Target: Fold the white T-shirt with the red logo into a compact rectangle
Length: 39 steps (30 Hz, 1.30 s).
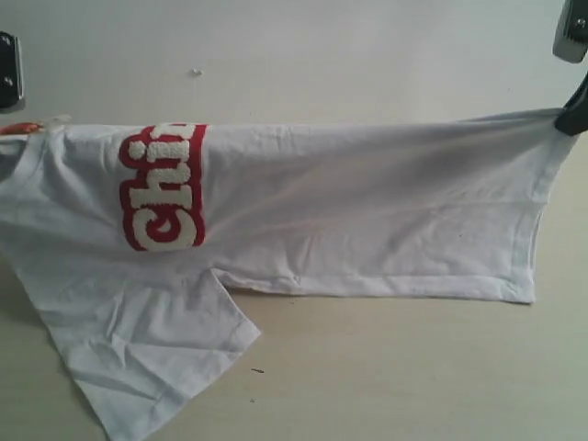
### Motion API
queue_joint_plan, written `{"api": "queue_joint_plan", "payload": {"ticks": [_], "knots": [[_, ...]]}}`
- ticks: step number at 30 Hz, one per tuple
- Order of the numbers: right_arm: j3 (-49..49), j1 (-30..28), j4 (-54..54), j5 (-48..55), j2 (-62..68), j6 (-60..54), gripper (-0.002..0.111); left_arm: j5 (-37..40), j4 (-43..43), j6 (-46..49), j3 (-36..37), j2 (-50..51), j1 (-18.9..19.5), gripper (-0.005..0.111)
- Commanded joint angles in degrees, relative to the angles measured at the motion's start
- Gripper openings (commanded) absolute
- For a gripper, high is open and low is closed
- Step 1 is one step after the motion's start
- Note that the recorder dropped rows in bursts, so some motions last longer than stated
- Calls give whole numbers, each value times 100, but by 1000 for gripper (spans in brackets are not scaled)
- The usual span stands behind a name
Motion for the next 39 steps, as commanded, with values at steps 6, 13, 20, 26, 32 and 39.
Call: {"api": "queue_joint_plan", "payload": {"ticks": [6, 13, 20, 26, 32, 39], "knots": [[-66, -20, 729, -41, -1269, 1190, 0, 199, 314, -1213, 16, -1661, 20, 0], [-66, -20, 1016, 374, -2238, 1796, 0, 629, 351, -1479, 16, -2877, 20, 0], [70, -20, 1479, 771, -2765, 2144, 0, 1277, 303, -1629, 16, -3434, 20, 0], [773, -20, 1685, 886, -2806, 2108, 0, 1649, -56, -1482, 203, -3448, 20, 0], [1142, 280, 1342, 308, -2806, 1982, 0, 1370, -33, -1170, 480, -3484, 20, 0], [726, 381, 1298, 469, -3108, 2013, 0, 1449, -33, -1435, 381, -3701, 20, 0]]}}
